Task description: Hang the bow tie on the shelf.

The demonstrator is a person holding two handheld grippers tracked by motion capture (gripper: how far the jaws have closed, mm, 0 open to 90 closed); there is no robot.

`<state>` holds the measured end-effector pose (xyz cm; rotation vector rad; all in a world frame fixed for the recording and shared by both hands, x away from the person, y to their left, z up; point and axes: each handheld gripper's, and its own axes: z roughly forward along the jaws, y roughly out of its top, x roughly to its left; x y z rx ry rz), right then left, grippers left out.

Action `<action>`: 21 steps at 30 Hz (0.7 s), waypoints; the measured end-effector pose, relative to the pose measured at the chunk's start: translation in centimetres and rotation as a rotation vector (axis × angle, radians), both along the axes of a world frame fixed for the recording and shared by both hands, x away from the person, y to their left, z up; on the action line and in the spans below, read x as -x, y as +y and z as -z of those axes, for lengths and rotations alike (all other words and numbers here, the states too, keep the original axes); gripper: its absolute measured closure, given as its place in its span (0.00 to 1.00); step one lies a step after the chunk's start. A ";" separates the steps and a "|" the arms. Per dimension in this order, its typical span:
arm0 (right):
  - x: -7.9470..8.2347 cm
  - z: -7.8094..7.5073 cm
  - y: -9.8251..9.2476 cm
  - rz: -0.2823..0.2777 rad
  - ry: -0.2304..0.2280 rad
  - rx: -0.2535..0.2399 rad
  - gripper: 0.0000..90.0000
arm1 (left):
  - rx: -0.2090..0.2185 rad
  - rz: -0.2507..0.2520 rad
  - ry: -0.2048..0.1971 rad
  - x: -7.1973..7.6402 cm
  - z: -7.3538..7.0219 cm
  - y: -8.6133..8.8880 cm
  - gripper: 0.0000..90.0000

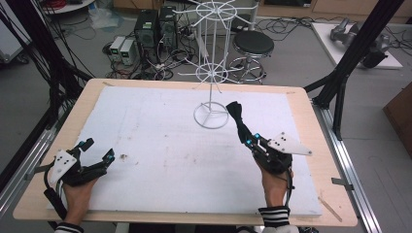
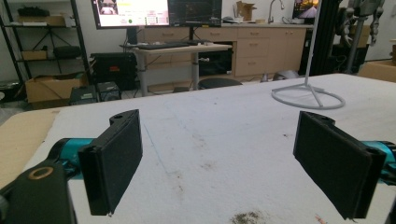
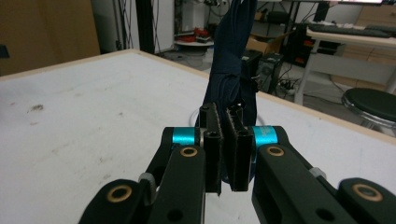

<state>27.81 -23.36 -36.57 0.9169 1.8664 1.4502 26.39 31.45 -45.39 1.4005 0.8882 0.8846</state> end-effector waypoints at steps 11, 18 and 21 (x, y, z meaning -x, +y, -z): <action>-0.8 -2.6 0.9 0.020 -0.063 -0.022 0.97 | -0.001 0.002 0.003 0.0 0.0 0.0 0.18; -1.3 -4.0 1.6 0.034 -0.094 -0.023 0.97 | 0.002 0.002 0.003 -0.1 0.0 0.0 0.18; -1.5 -4.5 1.9 0.037 -0.107 -0.020 0.97 | 0.002 0.002 0.003 -0.1 0.0 0.0 0.18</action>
